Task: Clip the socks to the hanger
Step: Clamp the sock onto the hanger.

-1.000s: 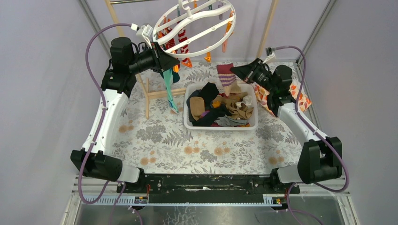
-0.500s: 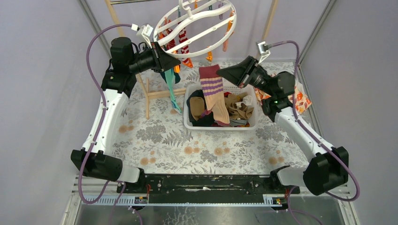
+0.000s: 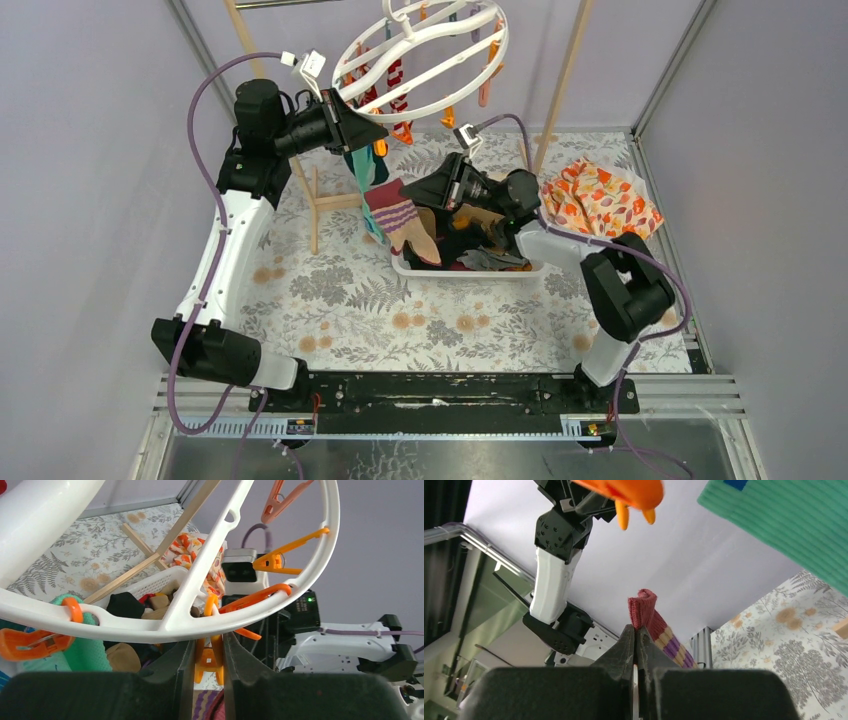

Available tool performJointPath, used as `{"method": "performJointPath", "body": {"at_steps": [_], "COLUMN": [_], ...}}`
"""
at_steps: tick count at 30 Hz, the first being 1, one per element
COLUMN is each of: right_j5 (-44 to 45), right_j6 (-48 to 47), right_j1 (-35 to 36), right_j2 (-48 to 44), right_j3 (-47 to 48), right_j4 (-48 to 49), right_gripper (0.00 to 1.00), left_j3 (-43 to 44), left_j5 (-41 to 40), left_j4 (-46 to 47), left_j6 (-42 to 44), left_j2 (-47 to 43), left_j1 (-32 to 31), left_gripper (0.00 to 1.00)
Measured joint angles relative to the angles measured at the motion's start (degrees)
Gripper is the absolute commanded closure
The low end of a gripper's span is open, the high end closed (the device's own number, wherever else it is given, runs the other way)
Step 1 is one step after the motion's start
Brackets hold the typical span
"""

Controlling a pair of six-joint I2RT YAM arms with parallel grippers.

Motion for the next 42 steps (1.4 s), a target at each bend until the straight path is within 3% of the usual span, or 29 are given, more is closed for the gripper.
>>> {"method": "performJointPath", "body": {"at_steps": [12,42], "right_j5": [3.9,7.4], "right_j6": [10.3,15.3], "right_j1": [0.7,0.7], "right_j2": [11.4,15.7], "right_j3": [8.1,15.0], "right_j4": [13.2,15.7], "right_gripper": [1.00,1.00], "left_j3": [-1.6,-1.9], "left_j5": [3.7,5.5], "left_j4": [3.8,5.0], "left_j6": [-3.7,-5.3], "left_j2": [0.0,0.0], "left_j1": [1.3,2.1], "left_gripper": [0.99,1.00]}}
